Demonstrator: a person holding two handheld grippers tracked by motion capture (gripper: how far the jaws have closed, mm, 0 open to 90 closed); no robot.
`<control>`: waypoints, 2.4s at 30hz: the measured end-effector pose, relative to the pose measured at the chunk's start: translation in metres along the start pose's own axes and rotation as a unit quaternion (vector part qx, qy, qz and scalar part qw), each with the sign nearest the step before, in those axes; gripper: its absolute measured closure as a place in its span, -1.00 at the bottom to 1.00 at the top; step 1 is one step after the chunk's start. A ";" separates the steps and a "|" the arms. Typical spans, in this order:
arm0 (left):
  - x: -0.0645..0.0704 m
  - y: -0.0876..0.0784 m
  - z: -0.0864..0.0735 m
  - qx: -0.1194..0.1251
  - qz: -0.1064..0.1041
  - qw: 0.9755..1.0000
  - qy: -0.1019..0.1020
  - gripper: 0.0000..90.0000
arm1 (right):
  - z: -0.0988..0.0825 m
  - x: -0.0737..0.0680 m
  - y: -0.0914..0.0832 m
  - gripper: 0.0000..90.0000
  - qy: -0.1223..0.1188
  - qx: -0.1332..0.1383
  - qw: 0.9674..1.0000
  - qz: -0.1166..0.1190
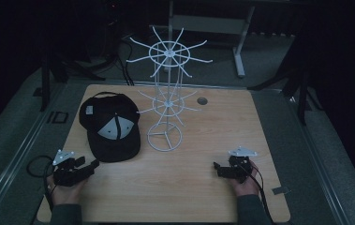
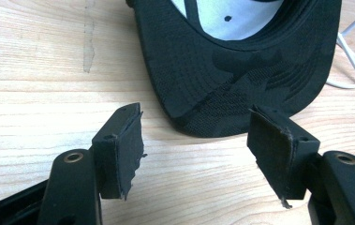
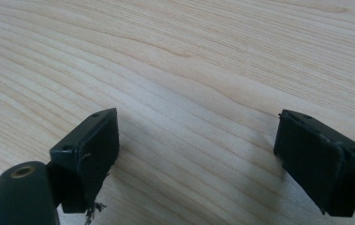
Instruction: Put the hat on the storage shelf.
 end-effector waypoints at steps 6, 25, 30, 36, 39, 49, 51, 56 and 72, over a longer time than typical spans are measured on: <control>0.002 0.002 0.000 0.002 -0.003 1.000 0.004 -0.18 | 0.000 0.000 0.000 -0.69 0.000 0.000 1.000 0.000; 0.005 0.025 0.005 -0.015 -0.030 0.999 0.017 -0.18 | 0.000 0.000 0.000 -0.69 0.000 0.000 1.000 0.000; 0.005 0.024 0.006 -0.007 -0.033 0.999 0.018 -0.14 | 0.000 0.000 0.000 -0.69 0.000 0.000 1.000 0.000; 0.007 0.023 0.007 -0.004 -0.036 0.999 0.025 -0.08 | 0.000 0.000 0.000 -0.69 -0.001 0.000 1.000 0.000; 0.008 0.023 0.006 -0.006 -0.037 0.999 0.030 -0.05 | 0.000 0.000 0.000 -0.69 -0.001 0.000 1.000 0.000; 0.005 0.026 0.007 -0.006 -0.019 0.999 0.027 -0.10 | 0.000 0.000 0.000 -0.69 -0.001 0.000 1.000 0.000; 0.003 0.028 0.008 -0.007 -0.018 1.000 0.020 -0.14 | 0.000 0.000 0.000 -0.69 0.000 0.000 1.000 0.000; 0.004 0.035 0.008 -0.022 -0.021 0.999 0.019 -0.27 | 0.000 0.000 0.000 -0.69 -0.001 -0.001 1.000 0.000; -0.001 0.050 0.008 -0.044 -0.042 0.998 -0.016 -0.37 | 0.000 0.000 0.000 -0.69 -0.001 0.000 1.000 0.000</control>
Point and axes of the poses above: each handheld gripper's, and its own axes: y roughly forward along the jaws, z roughly out of its top, x roughly to its right, the point moved 5 cm from there along y, roughly forward along the jaws, and after that the axes turned 14 degrees about z, right-handed, at the moved point
